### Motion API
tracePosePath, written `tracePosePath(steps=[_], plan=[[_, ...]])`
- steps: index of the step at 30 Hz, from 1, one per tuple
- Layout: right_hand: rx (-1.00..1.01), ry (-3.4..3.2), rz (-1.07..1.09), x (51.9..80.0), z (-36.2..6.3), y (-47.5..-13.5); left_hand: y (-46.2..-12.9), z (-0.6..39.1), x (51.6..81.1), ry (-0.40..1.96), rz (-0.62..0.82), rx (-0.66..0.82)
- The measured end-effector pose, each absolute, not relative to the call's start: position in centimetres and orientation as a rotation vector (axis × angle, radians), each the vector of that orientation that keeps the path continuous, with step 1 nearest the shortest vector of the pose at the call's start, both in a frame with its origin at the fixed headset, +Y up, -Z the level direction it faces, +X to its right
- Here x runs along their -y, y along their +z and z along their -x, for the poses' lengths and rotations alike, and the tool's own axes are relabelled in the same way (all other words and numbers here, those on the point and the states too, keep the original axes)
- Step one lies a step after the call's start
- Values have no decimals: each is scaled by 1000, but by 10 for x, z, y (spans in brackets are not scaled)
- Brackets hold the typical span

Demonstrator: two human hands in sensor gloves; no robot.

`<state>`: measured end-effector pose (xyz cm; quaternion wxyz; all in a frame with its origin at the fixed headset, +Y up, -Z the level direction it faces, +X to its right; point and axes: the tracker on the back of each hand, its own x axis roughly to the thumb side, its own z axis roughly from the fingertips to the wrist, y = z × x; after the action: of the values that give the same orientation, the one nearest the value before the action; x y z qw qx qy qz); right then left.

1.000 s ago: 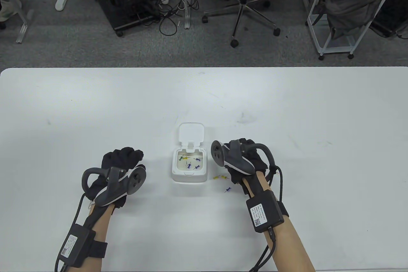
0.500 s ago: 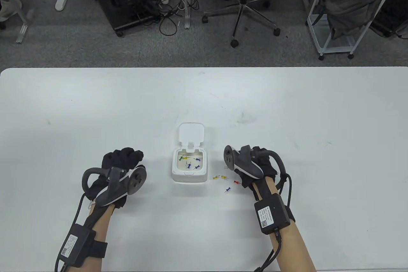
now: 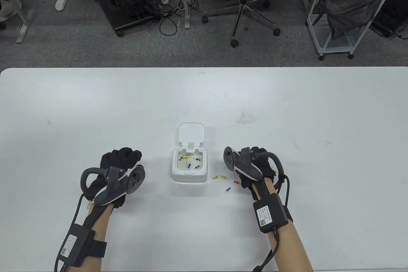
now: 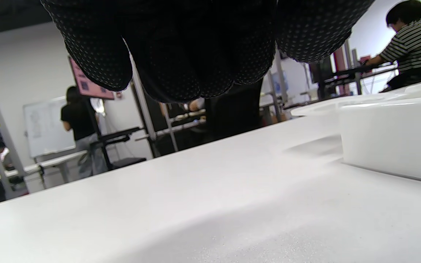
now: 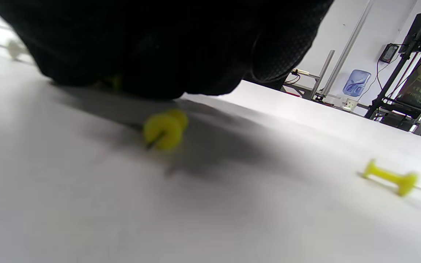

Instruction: Press to open box and store push pins

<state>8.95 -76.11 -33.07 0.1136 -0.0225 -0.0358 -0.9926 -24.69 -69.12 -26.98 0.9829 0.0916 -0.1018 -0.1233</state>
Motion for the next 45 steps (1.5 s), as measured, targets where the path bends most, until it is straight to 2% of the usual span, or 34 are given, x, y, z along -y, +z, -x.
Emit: tracePosePath(steps=[6, 12, 27, 36, 45], plan=[[130, -2907, 70, 755, -87, -333, -270, 247, 691, -249, -187, 205], [71, -2915, 126, 734, -74, -338, -270, 247, 692, -249, -186, 205], [-66, -2967, 331, 691, -11, -341, -271, 249, 692, -247, -186, 201], [-76, -2933, 436, 691, 18, -335, -271, 250, 692, -244, -186, 199], [-53, -2928, 471, 695, 27, -332, -271, 250, 692, -244, -187, 201]])
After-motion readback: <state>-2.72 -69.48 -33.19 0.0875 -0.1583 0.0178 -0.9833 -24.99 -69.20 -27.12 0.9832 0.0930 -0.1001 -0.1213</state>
